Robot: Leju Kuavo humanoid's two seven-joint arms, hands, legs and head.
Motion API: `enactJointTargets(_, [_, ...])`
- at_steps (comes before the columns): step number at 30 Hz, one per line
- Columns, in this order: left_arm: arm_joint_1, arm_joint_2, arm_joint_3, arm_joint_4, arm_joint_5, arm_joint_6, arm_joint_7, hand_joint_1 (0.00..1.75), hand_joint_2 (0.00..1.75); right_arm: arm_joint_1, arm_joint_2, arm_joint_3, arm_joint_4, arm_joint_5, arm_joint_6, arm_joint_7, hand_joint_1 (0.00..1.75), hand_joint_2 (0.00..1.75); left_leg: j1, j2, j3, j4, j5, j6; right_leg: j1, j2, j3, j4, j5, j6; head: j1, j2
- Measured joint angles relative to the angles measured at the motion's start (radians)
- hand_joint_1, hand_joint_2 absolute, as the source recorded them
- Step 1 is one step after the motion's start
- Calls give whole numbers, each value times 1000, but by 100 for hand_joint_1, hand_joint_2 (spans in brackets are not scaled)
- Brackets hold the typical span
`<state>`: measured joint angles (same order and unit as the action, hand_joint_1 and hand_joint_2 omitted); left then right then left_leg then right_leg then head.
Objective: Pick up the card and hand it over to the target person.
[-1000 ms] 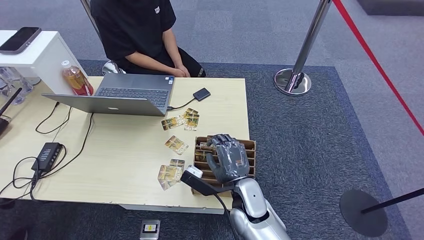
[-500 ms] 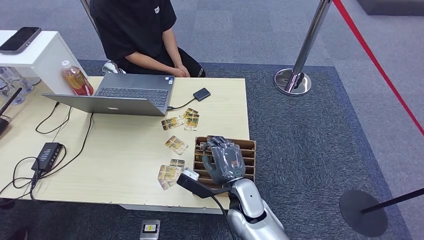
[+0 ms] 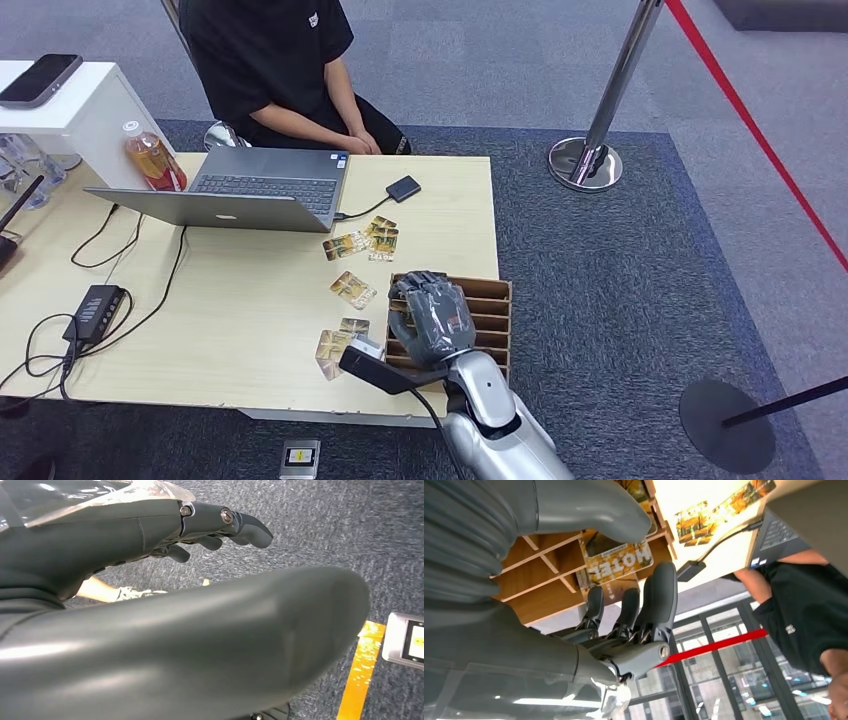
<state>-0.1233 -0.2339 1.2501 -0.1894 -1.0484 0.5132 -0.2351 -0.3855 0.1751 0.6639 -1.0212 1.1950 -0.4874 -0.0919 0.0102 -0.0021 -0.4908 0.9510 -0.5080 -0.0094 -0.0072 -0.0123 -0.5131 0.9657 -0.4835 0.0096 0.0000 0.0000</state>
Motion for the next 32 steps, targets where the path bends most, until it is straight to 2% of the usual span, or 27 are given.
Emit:
enactJointTargets(6, [-1,0,2,0,4,5,3,0,0,-32,11,10,55,-16,6,4,87,175,0,0,1,0,-1,0,-1,-1,1,1,-2,0,0,0])
enactJointTargets(15, [-2,-1,10,-1,13,15,5,0,0,-50,20,16,94,-23,6,9,96,175,0,0,1,0,-1,0,0,0,1,1,-1,0,0,0])
enactJointTargets(22, [-2,0,14,-1,18,22,1,0,0,-56,22,23,98,-24,11,13,96,175,0,0,1,0,-1,0,0,-1,1,1,-1,0,0,0])
enactJointTargets(29, [-1,1,10,1,16,16,3,0,0,-50,16,21,95,-28,9,18,93,175,0,0,1,0,-1,0,0,0,1,1,-1,0,0,0])
enactJointTargets(32, [-1,1,8,1,15,14,3,0,0,-48,13,21,91,-28,8,21,86,175,0,0,1,0,-1,0,0,-1,1,1,-2,0,0,0])
